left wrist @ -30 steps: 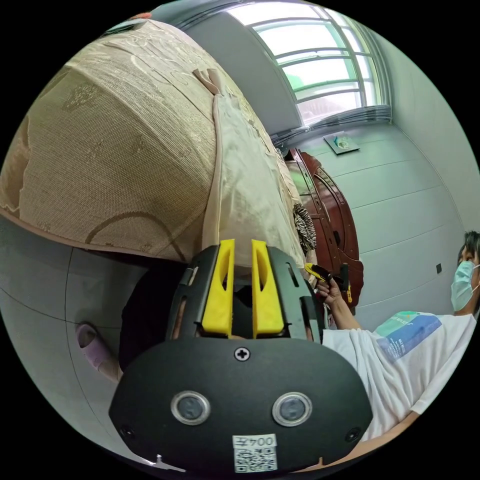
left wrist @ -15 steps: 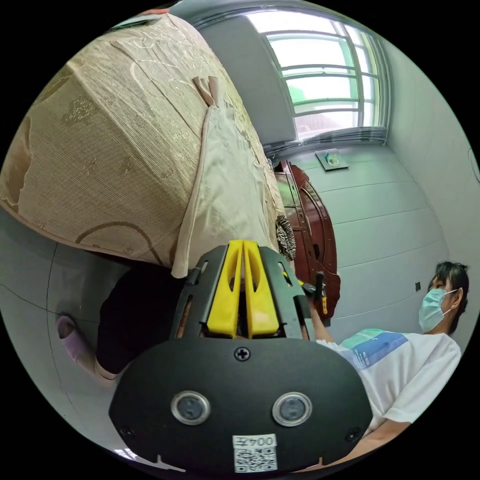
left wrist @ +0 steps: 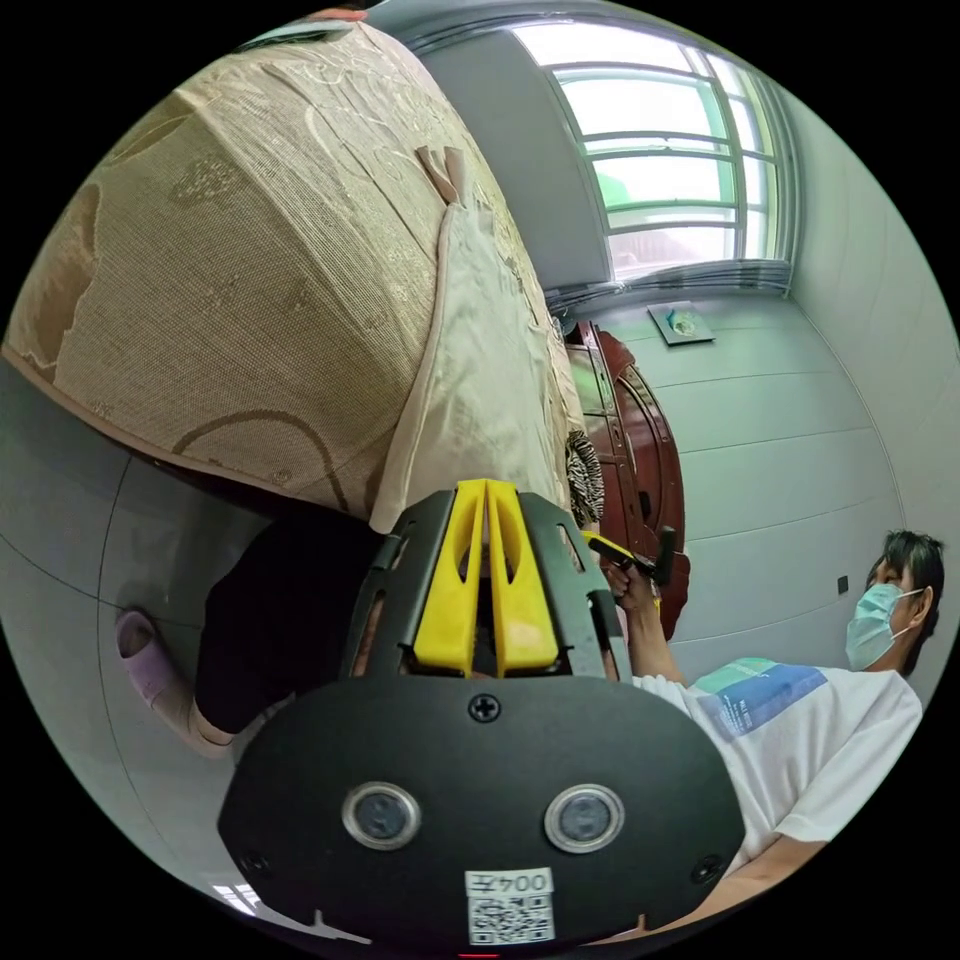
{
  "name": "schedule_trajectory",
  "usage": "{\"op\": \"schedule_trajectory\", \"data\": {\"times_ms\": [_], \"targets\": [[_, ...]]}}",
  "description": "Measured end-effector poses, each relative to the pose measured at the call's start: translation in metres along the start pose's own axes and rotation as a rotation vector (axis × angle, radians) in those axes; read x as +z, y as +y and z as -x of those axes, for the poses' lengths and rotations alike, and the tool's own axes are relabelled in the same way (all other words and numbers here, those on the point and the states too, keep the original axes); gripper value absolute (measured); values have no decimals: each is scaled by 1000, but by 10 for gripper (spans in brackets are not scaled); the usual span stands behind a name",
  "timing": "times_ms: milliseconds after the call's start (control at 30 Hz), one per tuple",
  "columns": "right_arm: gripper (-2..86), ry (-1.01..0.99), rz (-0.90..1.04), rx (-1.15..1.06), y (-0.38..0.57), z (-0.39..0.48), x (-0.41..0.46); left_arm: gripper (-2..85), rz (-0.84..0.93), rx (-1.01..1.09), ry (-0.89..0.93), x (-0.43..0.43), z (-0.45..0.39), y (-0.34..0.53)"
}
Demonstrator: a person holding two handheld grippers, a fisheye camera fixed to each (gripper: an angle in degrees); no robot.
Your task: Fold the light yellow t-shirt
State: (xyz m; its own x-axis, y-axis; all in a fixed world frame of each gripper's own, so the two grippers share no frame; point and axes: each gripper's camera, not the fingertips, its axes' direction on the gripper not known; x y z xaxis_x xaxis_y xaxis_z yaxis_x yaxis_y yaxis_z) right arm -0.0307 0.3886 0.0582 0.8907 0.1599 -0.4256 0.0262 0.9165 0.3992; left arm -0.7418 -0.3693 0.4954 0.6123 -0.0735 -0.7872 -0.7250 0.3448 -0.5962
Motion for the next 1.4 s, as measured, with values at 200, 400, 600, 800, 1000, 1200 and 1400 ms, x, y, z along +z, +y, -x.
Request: {"op": "schedule_trajectory", "data": {"times_ms": [200, 400, 600, 800, 1000, 1200, 1400], "targets": [[111, -116, -69, 76, 22, -74, 13, 10, -4, -1, 5, -15, 9, -5], [115, -242, -67, 59, 24, -144, 46, 26, -1, 20, 10, -25, 7, -9], [96, -366, -67, -5, 21, -174, 79, 50, -16, 12, 5, -35, 20, -11], [20, -350, 35, 17, 18, -188, 90, 103, -46, 68, -63, -39, 28, -17], [8, -400, 42, 143, 38, -219, 88, 126, -12, 110, -174, -19, 41, -32], [7, -459, 60, 211, 48, -237, 117, 130, 56, 131, -243, 17, 60, -62], [7, -569, 70, 307, 54, -258, 150, 115, -10, 57, -144, 21, 103, -83]]}}
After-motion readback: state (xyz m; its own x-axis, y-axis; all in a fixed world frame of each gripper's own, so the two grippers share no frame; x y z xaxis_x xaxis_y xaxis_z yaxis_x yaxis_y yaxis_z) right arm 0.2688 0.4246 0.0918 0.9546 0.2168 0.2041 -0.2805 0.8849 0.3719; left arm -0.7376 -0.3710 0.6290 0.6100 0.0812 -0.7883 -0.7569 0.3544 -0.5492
